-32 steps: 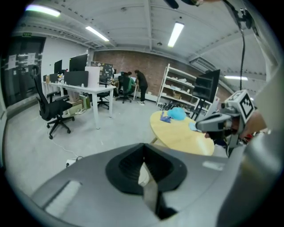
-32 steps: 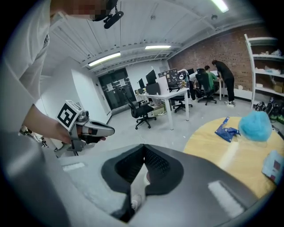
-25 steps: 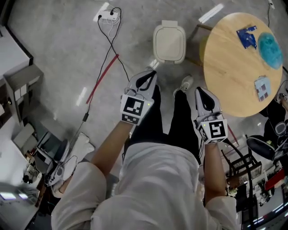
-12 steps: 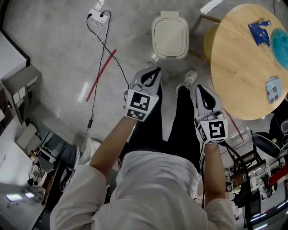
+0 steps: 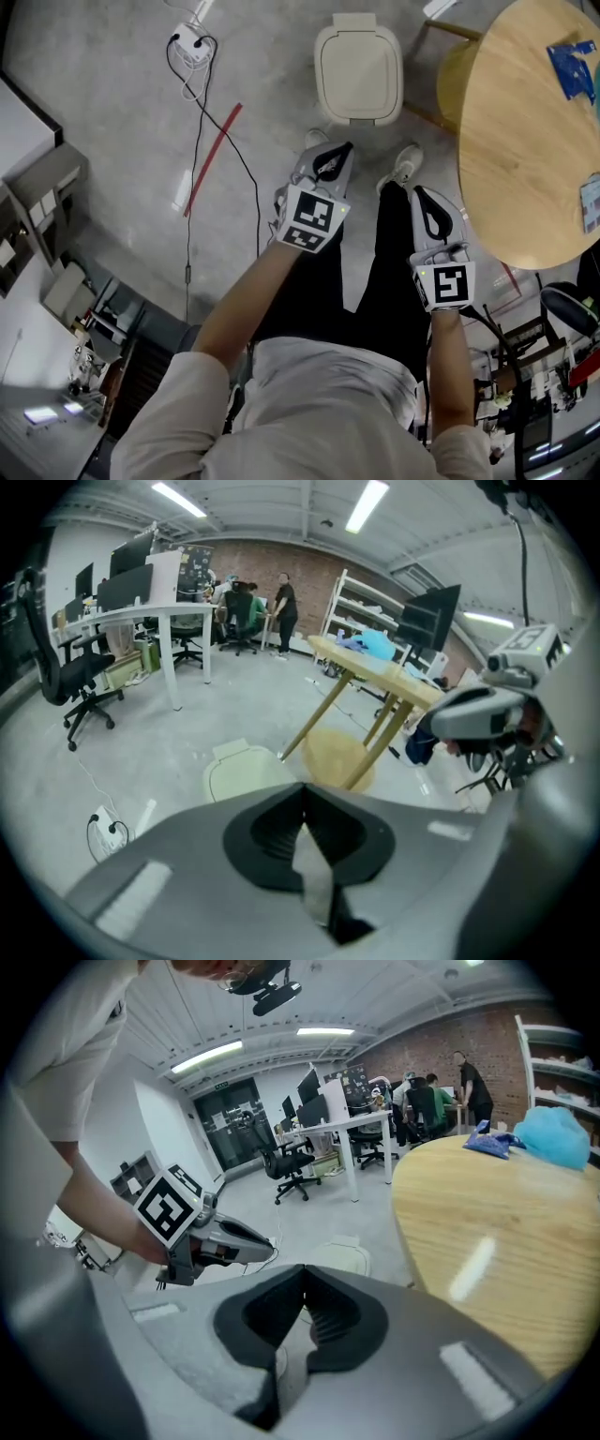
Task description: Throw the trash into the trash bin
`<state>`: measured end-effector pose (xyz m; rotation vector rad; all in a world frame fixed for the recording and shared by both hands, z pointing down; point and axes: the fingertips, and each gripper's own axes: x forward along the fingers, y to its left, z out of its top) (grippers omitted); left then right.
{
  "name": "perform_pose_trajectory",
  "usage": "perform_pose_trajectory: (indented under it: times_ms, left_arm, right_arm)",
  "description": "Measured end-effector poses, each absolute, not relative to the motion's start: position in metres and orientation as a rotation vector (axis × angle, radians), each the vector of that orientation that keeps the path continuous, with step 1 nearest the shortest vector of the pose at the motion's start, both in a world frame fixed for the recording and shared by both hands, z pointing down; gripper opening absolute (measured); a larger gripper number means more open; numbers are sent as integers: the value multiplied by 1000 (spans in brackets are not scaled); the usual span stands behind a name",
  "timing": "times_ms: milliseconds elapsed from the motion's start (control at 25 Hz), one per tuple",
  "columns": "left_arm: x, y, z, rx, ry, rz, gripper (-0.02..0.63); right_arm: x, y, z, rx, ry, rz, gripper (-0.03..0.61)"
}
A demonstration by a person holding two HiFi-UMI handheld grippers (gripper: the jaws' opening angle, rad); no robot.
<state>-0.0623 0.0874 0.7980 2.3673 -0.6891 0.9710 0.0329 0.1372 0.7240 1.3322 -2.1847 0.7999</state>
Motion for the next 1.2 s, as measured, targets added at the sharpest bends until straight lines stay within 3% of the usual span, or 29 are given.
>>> perform_pose_trajectory:
  times_ms: [1200]
  left_arm:
    - [-33,119,1005,2159,-638,1237,3]
  right_arm:
    - [46,137,845,1355,-2157,857,0]
